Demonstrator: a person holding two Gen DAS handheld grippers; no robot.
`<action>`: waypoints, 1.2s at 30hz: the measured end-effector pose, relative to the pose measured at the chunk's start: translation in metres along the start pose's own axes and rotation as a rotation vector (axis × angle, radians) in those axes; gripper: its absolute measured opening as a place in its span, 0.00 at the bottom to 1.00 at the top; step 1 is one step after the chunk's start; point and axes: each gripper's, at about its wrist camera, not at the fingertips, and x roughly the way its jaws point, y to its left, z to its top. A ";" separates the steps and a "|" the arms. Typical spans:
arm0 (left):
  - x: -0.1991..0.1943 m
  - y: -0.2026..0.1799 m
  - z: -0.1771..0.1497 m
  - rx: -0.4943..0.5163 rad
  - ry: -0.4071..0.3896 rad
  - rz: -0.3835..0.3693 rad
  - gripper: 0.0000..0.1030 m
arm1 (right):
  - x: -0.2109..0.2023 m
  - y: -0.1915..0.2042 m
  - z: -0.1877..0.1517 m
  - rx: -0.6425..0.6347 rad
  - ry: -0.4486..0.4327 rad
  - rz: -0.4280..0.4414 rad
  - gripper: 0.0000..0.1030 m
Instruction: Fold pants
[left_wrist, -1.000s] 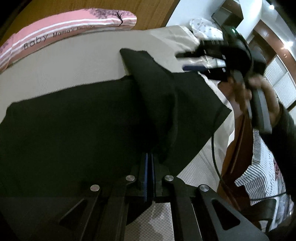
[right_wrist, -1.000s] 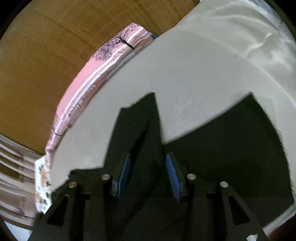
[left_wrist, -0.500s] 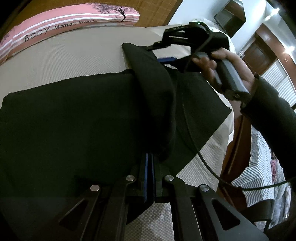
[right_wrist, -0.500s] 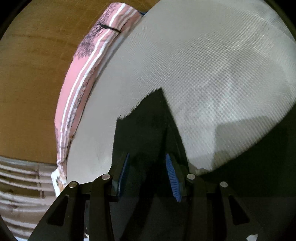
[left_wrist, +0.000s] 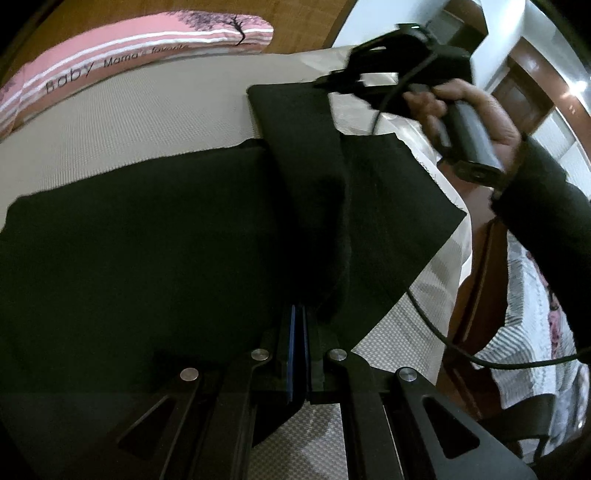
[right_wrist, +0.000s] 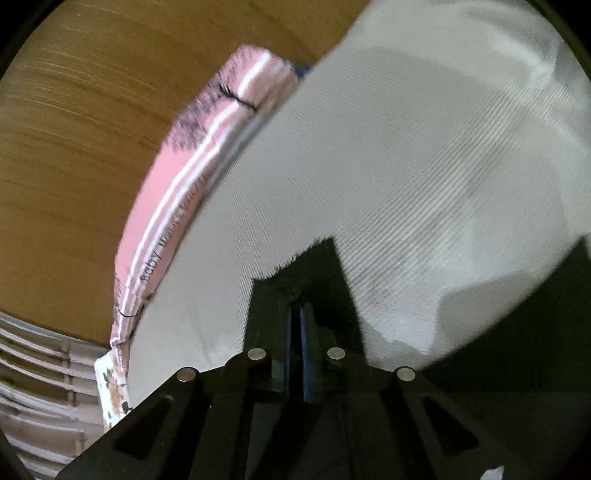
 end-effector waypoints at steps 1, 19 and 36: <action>0.000 -0.001 0.000 0.008 -0.001 0.004 0.04 | -0.013 -0.002 -0.003 -0.005 -0.026 -0.008 0.04; 0.011 -0.049 -0.006 0.167 0.028 0.115 0.04 | -0.159 -0.151 -0.103 0.187 -0.207 -0.306 0.03; 0.013 -0.049 -0.006 0.153 0.039 0.109 0.12 | -0.165 -0.162 -0.118 0.174 -0.193 -0.386 0.17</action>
